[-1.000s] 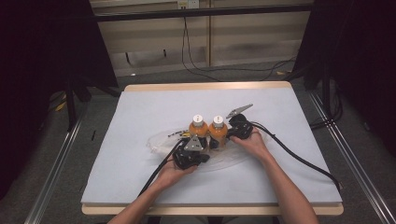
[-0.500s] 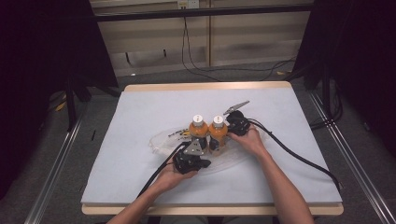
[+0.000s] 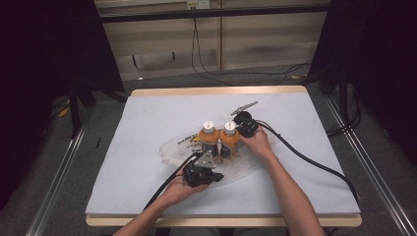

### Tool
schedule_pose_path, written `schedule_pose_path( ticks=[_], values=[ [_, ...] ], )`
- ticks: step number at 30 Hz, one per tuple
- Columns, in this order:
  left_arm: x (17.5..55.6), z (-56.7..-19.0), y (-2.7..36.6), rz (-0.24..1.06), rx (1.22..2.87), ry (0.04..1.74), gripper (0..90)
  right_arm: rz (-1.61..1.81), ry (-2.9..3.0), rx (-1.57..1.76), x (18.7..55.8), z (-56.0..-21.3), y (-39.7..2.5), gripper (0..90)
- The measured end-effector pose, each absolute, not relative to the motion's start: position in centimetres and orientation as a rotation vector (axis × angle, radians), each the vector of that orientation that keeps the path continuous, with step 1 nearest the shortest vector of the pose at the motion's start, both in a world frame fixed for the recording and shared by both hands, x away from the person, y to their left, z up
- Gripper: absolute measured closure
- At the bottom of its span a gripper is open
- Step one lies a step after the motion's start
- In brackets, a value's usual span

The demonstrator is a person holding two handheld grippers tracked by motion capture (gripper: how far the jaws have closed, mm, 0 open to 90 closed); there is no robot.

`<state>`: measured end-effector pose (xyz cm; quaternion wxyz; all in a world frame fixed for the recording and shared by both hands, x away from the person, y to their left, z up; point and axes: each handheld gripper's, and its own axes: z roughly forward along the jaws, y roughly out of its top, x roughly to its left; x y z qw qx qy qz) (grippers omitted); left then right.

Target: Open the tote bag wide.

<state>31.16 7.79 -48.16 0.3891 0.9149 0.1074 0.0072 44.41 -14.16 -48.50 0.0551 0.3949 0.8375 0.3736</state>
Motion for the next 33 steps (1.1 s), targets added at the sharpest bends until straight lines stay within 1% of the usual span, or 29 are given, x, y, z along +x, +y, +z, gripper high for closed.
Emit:
schedule_pose_path(
  ticks=[2,5,21,22,23,25,27,30,31,33],
  values=[
    [31.2,-48.2,7.9,0.002,2.317,0.282,90.0,1.131,2.530,1.212,44.6,-48.5,-14.0,90.0],
    [30.8,-48.2,7.8,0.011,2.320,0.277,90.0,1.130,2.511,1.265,44.9,-48.5,-14.0,90.0],
    [29.9,-48.0,7.9,-0.013,2.333,0.239,90.0,1.116,2.453,1.307,46.1,-48.6,-13.5,90.0],
    [29.8,-47.9,7.9,-0.002,2.350,0.233,90.0,1.117,2.448,1.311,46.1,-48.6,-13.5,90.0],
    [29.7,-48.1,7.8,0.005,2.326,0.233,90.0,1.121,2.441,1.312,46.1,-48.7,-13.5,90.0],
    [29.6,-47.9,7.8,0.019,2.355,0.230,90.0,1.106,2.435,1.322,46.2,-48.6,-13.4,90.0],
    [29.6,-48.1,7.8,0.005,2.322,0.232,90.0,1.101,2.433,1.317,46.4,-48.6,-13.4,90.0],
    [29.4,-48.1,8.0,-0.007,2.327,0.244,90.0,1.104,2.423,1.332,46.7,-48.6,-13.3,90.0],
    [29.3,-48.0,8.1,-0.031,2.331,0.234,90.0,1.103,2.422,1.324,46.8,-48.7,-13.3,90.0],
    [29.0,-48.1,8.2,-0.023,2.320,0.235,90.0,1.085,2.404,1.338,46.9,-48.6,-13.2,90.0]
  ],
)
